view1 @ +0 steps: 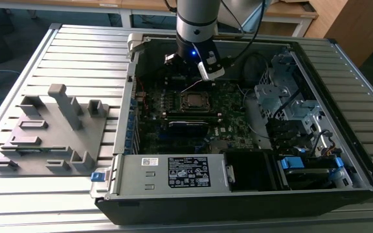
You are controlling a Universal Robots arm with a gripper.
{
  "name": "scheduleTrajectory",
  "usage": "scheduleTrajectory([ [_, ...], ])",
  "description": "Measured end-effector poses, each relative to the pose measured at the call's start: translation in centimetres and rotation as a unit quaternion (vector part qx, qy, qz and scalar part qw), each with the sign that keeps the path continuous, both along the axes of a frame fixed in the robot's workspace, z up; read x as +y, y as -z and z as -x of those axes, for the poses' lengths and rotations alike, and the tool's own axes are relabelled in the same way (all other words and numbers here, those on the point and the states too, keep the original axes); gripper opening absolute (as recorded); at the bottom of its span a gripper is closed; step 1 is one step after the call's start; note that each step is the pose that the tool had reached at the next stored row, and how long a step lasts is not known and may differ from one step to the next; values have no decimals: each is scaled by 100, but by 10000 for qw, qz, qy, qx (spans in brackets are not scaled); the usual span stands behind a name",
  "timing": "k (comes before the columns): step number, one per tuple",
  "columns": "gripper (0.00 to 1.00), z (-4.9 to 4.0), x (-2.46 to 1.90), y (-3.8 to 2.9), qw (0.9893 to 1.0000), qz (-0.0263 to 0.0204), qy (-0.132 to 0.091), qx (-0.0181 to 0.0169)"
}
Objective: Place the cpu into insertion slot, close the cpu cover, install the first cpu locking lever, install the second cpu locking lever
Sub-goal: 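Install the first cpu locking lever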
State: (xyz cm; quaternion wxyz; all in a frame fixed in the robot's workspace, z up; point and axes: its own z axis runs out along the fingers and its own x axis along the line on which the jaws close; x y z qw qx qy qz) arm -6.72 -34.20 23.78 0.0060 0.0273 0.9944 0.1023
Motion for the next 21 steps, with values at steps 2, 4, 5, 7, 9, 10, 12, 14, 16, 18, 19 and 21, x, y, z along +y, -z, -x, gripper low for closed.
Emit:
scheduleTrajectory([
  [2, 10, 0, 0, 0, 10000, 0, 0, 0],
  [4, 10, 0, 0, 1, 10000, 0, 0, 0],
  [5, 10, 0, 0, 1, 10000, 0, 0, 0],
  [7, 10, 0, 0, 4, 10000, -1, 0, 0],
  [9, 10, 0, 0, 12, 10000, -1, 0, -16],
  [10, 10, 1, 0, 15, 10000, -2, 1, -31],
  [12, 10, 0, 0, 26, 10000, -12, 0, -70],
  [14, 10, 0, 0, 32, 10000, -16, 0, -86],
  [16, 10, 0, 0, 32, 10000, -16, -1, -86],
  [18, 10, 0, 0, 33, 10000, -16, 0, -86],
  [19, 10, 0, 0, 33, 10000, -16, 0, -87],
  [21, 10, 0, 0, 33, 10000, -16, 0, -87],
])
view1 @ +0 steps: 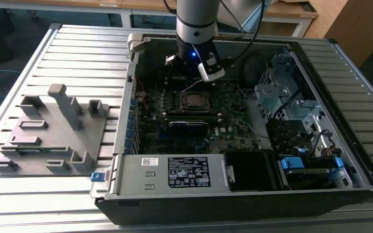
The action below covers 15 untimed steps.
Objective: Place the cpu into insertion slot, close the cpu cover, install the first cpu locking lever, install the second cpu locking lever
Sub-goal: 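Install the first cpu locking lever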
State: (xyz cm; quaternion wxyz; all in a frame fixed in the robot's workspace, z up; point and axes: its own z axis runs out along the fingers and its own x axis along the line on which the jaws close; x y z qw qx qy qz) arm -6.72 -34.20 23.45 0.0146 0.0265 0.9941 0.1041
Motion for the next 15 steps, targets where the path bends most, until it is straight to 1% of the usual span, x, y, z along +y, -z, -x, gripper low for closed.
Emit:
scheduleTrajectory([
  [5, 10, 0, 0, 1, 10000, 0, 0, 0],
  [6, 10, 0, 0, 2, 10000, -12, 0, -1],
  [7, 10, 0, 0, 4, 10000, -58, 0, -1],
  [9, 10, 0, 0, 7, 9998, -183, 0, 0],
  [10, 10, 0, 0, 8, 9997, -231, 0, 0],
  [11, 10, 0, 0, 9, 9997, -243, 0, -1],
  [15, 10, 0, 0, 8, 9997, -247, 0, 0],
])
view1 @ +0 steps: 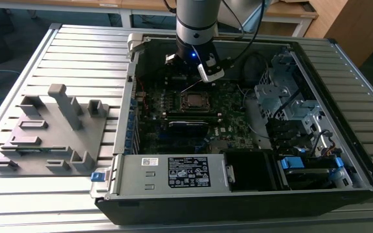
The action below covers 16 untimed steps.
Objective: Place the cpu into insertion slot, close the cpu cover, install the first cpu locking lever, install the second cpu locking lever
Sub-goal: 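Install the first cpu locking lever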
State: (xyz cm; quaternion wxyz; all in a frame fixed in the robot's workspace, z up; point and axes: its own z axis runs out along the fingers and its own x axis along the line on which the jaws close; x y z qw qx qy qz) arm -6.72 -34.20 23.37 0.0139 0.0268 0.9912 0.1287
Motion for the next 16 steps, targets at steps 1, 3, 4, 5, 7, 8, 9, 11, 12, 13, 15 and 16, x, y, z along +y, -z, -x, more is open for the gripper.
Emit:
scheduleTrajectory([
  [1, 10, 0, 0, 0, 10000, 0, 0, 0],
  [3, 10, 0, 0, 0, 10000, -1, 0, 0],
  [4, 10, 0, 0, 0, 10000, 0, 0, 0],
  [5, 10, 0, 0, 0, 10000, 0, 0, 0],
  [7, 10, 0, 0, 0, 10000, -1, 0, 0],
  [8, 10, 0, 0, 0, 10000, -1, 0, 0],
  [9, 10, 0, 0, 0, 10000, -1, 0, 0],
  [11, 10, 0, -1, 6, 10000, -19, -1, -1],
  [12, 10, -1, 0, 12, 10000, -39, -1, 0],
  [13, 10, 0, 0, 19, 10000, -59, -1, 0],
  [15, 10, 0, 0, 24, 10000, -84, 0, 0],
  [16, 10, 0, 0, 24, 10000, -84, 0, 0],
])
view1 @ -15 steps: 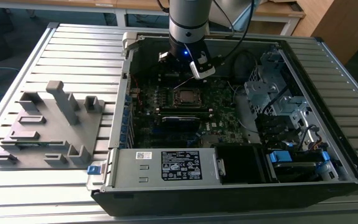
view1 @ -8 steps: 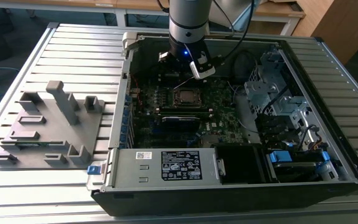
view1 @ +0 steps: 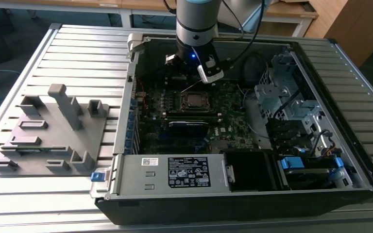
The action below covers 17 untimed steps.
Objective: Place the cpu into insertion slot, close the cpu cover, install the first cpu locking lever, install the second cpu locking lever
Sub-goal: 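Install the first cpu locking lever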
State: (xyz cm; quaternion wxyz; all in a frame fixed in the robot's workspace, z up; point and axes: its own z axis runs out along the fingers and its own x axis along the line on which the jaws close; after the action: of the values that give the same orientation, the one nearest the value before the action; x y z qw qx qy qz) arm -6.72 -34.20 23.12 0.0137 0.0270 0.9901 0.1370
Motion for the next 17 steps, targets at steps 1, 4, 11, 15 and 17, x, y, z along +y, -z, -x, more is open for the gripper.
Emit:
scheduleTrajectory([
  [1, 10, 0, 0, 0, 10000, 0, 0, 0],
  [4, 10, 0, 0, 19, 10000, -1, 0, 0],
  [11, 10, 0, 0, 20, 10000, -1, 0, 0],
  [15, 10, -1, 0, 41, 10000, -2, -1, -2],
  [17, 10, 0, 0, 69, 10000, -1, -1, -10],
])
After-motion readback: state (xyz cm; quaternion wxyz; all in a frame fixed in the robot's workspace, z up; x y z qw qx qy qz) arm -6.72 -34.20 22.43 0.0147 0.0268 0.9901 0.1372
